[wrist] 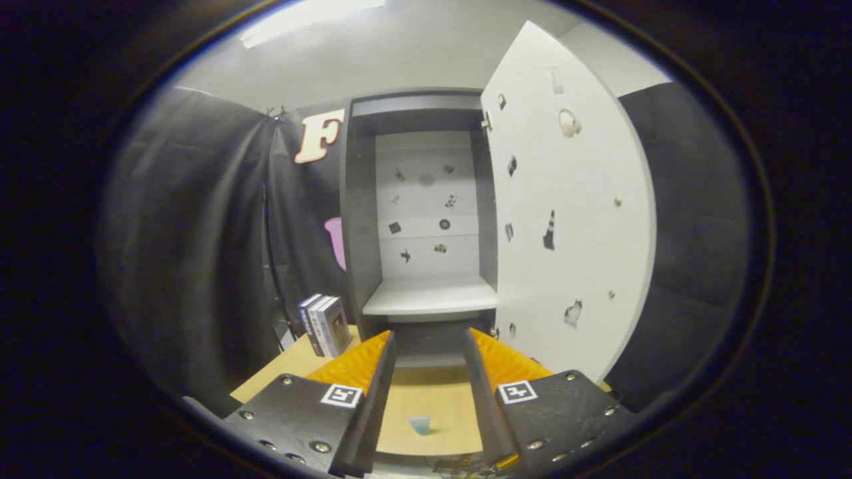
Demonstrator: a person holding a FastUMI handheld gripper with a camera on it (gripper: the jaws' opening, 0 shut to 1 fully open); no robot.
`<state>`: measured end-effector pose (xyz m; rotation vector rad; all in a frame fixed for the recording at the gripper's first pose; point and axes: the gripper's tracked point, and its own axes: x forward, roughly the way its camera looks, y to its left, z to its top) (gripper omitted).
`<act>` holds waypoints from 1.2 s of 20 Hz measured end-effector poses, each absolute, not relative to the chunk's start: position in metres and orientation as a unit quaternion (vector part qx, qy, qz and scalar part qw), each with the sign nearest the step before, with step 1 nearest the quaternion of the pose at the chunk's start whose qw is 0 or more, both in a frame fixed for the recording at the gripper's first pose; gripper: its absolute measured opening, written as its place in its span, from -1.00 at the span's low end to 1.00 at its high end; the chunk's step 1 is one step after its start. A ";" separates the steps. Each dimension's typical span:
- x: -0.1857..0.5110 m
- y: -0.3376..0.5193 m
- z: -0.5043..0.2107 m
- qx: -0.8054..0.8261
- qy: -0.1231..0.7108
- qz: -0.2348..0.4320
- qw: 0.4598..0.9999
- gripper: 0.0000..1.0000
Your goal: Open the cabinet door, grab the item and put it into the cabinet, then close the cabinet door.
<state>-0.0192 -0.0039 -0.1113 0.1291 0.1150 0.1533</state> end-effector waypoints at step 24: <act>0.059 0.062 -0.424 0.048 0.255 0.080 0.962 0.71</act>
